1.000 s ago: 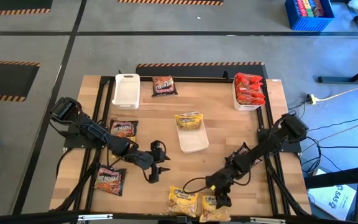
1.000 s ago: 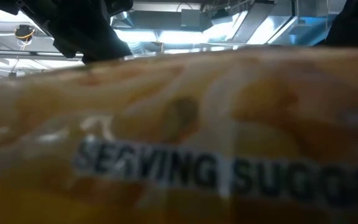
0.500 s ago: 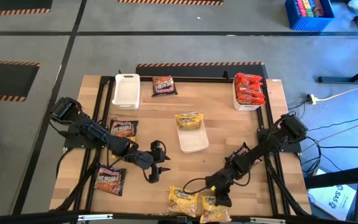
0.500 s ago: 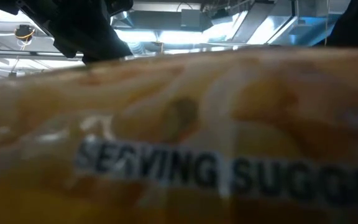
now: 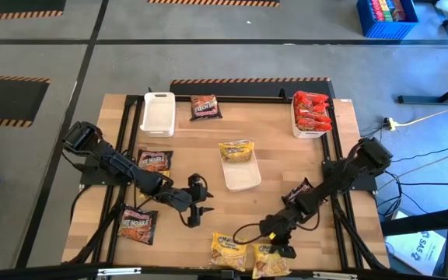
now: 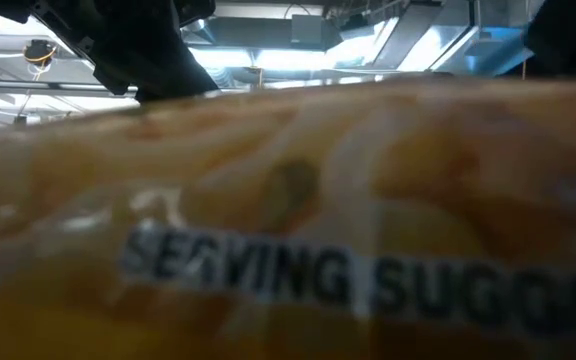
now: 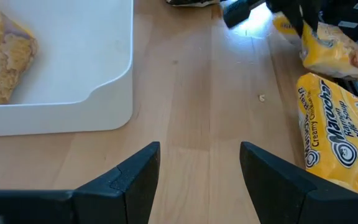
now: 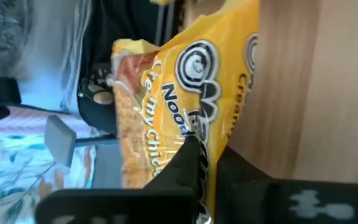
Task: Sort Maruchan noodles
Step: Put the yellow noodle pack into the white middle bin
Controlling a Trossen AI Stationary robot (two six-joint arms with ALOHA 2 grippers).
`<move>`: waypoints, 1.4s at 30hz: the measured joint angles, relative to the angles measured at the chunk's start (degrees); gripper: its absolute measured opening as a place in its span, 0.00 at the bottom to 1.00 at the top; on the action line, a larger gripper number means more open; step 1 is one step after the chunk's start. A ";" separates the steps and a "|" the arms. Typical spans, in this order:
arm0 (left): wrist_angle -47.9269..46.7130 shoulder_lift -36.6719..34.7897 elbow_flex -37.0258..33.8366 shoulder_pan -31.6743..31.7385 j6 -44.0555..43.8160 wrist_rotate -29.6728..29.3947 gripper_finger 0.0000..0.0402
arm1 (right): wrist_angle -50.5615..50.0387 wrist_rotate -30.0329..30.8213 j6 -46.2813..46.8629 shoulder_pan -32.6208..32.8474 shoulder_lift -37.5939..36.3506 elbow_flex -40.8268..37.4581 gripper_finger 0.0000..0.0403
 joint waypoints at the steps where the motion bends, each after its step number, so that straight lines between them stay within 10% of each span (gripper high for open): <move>1: 0.00 0.00 0.00 0.00 0.00 -0.06 0.54 | -1.48 0.98 -0.50 -0.03 -1.17 0.00 0.01; 17: 0.12 0.00 0.00 0.53 0.44 -0.33 0.54 | -21.66 18.59 -7.53 -0.11 -19.24 0.15 0.00; 29: 0.33 0.02 0.00 0.61 0.52 -1.44 0.54 | -26.57 27.18 -2.91 -0.09 -18.15 0.12 0.02; 42: 0.38 0.02 0.00 0.76 0.57 -1.27 0.54 | -26.38 18.33 -0.42 -4.64 -16.70 0.42 0.70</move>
